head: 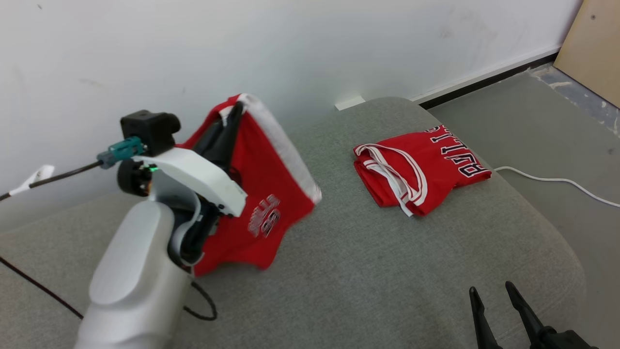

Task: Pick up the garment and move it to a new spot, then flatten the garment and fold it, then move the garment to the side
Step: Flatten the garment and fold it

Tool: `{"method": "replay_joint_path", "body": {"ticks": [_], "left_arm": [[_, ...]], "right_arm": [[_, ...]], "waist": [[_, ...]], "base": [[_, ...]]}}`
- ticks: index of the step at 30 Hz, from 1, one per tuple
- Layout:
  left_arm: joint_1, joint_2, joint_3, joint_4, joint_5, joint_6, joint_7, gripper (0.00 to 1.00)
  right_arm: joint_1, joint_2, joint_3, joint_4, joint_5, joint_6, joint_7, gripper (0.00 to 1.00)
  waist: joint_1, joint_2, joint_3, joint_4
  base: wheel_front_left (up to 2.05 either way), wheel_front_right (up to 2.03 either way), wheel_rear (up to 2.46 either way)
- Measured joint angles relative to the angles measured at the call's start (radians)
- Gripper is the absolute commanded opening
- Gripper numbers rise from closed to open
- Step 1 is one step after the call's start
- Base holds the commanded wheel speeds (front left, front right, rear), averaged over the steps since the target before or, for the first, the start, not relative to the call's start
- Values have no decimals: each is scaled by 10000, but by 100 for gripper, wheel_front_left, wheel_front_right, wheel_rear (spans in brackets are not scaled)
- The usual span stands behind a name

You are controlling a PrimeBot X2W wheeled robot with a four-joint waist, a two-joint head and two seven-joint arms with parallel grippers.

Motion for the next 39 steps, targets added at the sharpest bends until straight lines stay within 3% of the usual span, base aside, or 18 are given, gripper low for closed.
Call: {"method": "replay_joint_path", "body": {"ticks": [6, 16, 21, 25, 34, 36, 38, 39], "left_arm": [[522, 81, -1177, -945, -1246, -21, -418, 0], [3800, 529, -3379, -2525, -2265, -23, -993, 0], [5910, 1049, -3273, -3003, -2775, 198, -1450, 0], [6924, 1822, -2817, -2533, -2708, 598, -1975, 0], [7443, 2309, -2019, -842, -3045, 518, -2500, 0], [7412, 2303, -2019, -546, -3039, 410, -2589, 10], [7370, 2330, -2027, -251, -2819, 364, -2675, 33], [7346, 2330, -1988, -119, -2738, 357, -2721, 62]], "right_arm": [[77, -6, -178, -13, 29, 0, 0, 100], [191, -4, -387, -27, 33, 0, 0, 100], [278, 2, -545, -44, -21, 0, 0, 100], [389, 2, -612, -42, -56, 0, 0, 100], [402, 2, -464, 71, -115, 0, 0, 100], [401, 2, -416, 102, -125, 0, 0, 100], [402, 4, -414, 119, -127, 0, 0, 100], [402, 4, -405, 117, -127, 0, 0, 100]], "waist": [[0, 0, -19, 85], [0, 0, -49, 805], [0, 0, -77, 1247], [0, 0, -79, 1669], [0, -1, -171, 2620], [0, 0, -220, 2790], [0, 0, -277, 2926], [0, 0, -301, 2982]], "base": [[0, 0, 0], [0, 0, 0], [0, 0, 0], [0, 0, 0], [0, 0, 0], [0, 0, 0], [0, 0, 0], [0, 0, 0]]}}
